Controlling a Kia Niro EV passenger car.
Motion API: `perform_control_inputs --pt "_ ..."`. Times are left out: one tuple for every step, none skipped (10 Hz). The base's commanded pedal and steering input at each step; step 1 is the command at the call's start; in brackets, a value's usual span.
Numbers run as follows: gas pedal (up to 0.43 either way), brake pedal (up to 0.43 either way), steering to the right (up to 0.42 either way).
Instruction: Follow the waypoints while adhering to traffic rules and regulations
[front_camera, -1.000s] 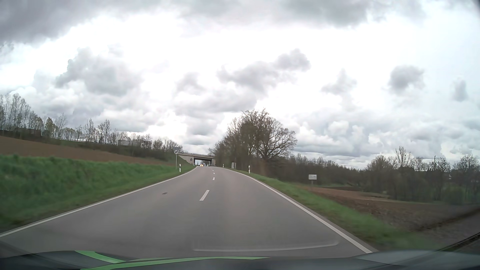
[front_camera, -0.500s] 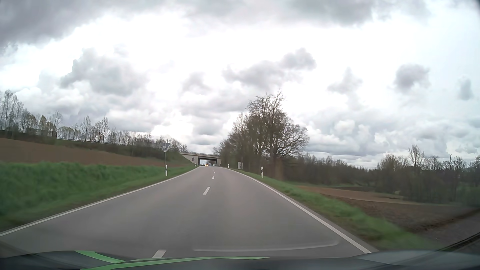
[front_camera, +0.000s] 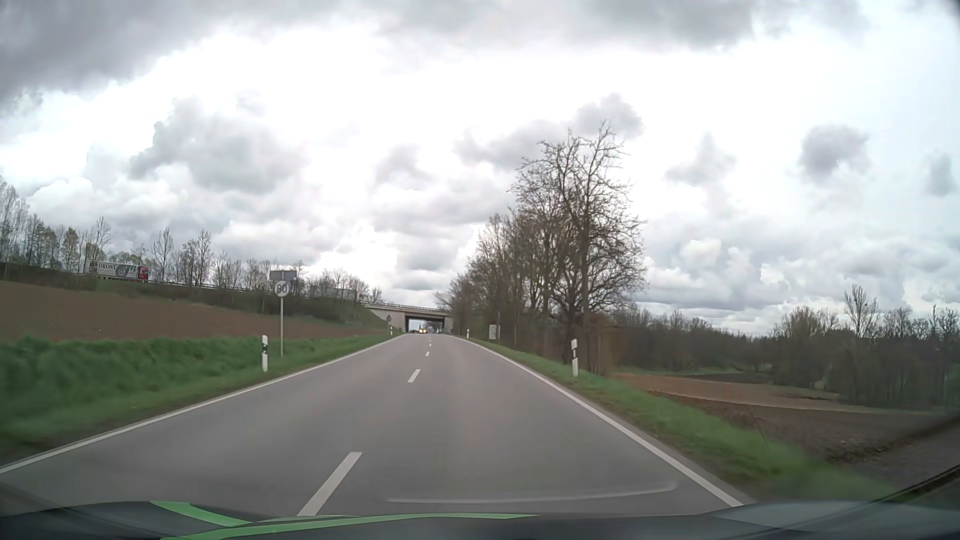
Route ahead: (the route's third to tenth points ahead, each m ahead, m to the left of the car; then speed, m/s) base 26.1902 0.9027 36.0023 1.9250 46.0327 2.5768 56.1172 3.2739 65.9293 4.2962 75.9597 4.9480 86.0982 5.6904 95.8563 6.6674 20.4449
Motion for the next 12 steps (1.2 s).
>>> perform_control_inputs --pt "0.260 0.000 -0.011" --pt "0.260 0.000 -0.011" --pt "0.268 0.000 -0.011" --pt "0.268 0.000 -0.011" --pt "0.280 0.000 -0.011" --pt "0.280 0.000 -0.011" --pt "0.280 0.000 -0.010" --pt "0.280 0.000 -0.009" --pt "0.287 0.000 -0.008" --pt "0.287 0.000 -0.008" --pt "0.287 0.000 -0.008" --pt "0.287 0.000 -0.007"
